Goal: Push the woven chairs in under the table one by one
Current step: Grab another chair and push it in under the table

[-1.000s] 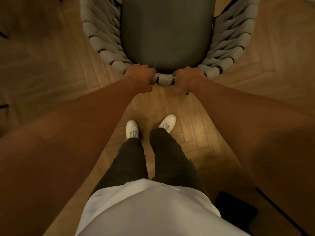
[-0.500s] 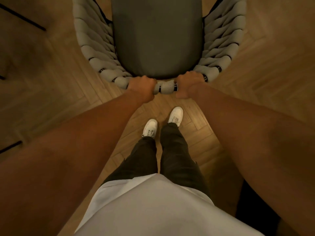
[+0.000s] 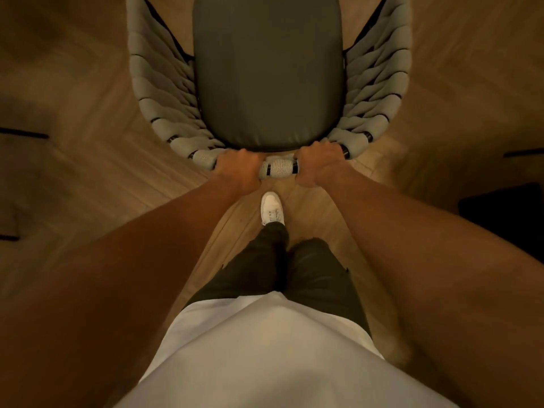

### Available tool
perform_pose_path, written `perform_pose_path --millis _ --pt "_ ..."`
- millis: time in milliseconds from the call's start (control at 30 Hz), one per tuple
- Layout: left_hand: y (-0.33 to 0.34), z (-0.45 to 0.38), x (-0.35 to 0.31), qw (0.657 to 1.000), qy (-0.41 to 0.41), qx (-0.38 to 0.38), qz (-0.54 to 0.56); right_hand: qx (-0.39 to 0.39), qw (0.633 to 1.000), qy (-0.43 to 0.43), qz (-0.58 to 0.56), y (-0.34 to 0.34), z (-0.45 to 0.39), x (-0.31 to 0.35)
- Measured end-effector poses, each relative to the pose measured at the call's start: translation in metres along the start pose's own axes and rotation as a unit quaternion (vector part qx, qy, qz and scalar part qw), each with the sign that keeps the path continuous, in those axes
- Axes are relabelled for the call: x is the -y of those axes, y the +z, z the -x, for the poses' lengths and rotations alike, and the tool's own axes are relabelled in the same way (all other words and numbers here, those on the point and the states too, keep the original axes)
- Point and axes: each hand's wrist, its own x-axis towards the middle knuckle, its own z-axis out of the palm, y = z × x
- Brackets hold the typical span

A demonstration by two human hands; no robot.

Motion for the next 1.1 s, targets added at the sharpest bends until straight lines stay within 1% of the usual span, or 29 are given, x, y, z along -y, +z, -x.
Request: perform_pose_path --millis 233,333,567,667,833,1000,1100 --pt "0.033 0.041 -0.045 0.996 0.069 -0.018 -0.048 -0.003 0.996 0.060 -0.070 0.063 0.073 -0.005" --pt "0.049 0.058 -0.066 0.992 0.098 -0.014 -0.075 0.002 0.991 0.092 -0.099 0.093 0.103 -0.004" --pt "0.077 0.097 -0.097 0.973 0.189 -0.018 -0.132 0.005 0.975 0.154 -0.159 0.152 0.172 0.011" --pt "0.090 0.115 -0.107 0.962 0.223 -0.003 -0.159 0.008 0.965 0.187 -0.184 0.179 0.199 0.026" --pt "0.112 0.145 -0.113 0.936 0.298 0.022 -0.185 0.011 0.942 0.250 -0.223 0.219 0.240 0.061" --pt "0.129 0.173 -0.104 0.896 0.383 0.023 -0.223 0.021 0.907 0.309 -0.286 0.248 0.272 0.114" --pt "0.137 0.187 -0.097 0.864 0.437 0.029 -0.249 0.027 0.879 0.350 -0.323 0.264 0.285 0.148"
